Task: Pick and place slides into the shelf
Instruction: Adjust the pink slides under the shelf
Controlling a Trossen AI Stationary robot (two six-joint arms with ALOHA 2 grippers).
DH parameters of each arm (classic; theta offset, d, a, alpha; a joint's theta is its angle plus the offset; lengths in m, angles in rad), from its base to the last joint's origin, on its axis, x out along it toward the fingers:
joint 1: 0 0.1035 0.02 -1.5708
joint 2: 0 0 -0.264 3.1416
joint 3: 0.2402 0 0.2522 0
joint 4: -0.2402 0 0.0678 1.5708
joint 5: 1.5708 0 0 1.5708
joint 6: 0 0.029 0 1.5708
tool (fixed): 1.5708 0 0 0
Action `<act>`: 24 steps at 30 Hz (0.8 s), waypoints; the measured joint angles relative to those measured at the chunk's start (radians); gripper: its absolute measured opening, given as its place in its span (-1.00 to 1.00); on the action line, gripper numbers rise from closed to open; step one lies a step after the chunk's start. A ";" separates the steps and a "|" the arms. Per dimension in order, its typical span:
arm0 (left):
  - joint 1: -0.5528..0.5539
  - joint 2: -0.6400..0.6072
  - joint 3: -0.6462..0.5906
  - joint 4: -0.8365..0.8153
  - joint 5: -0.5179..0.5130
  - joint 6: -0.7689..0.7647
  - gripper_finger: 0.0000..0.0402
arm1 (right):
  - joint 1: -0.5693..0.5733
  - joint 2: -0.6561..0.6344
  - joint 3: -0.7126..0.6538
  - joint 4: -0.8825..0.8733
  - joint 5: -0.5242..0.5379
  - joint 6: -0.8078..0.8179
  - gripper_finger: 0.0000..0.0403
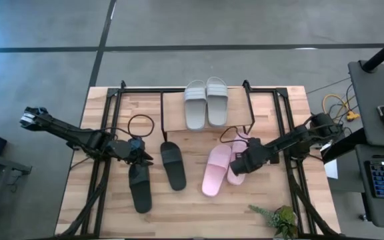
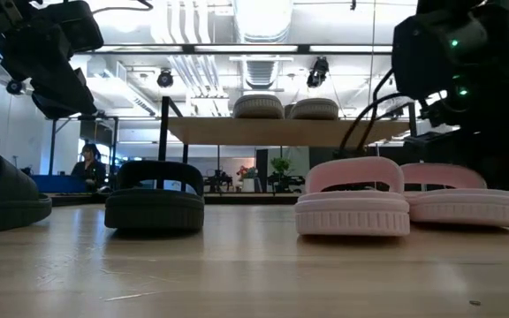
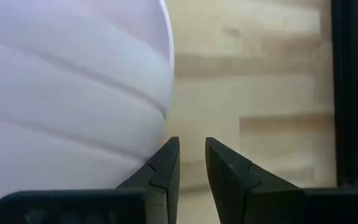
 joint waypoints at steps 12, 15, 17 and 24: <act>0.000 0.000 0.000 0.001 -0.014 0.000 -0.53 | -0.032 0.000 0.003 0.121 0.124 -0.098 -0.65; 0.000 0.000 0.000 0.001 -0.014 0.000 -0.53 | -0.028 0.001 0.021 0.056 0.120 -0.071 -0.66; 0.000 0.000 0.000 0.001 -0.014 0.000 -0.53 | -0.017 0.001 0.038 -0.031 0.121 -0.014 -0.66; 0.000 0.000 0.000 0.001 -0.014 0.000 -0.53 | 0.024 -0.002 0.124 -0.240 0.165 0.084 -0.64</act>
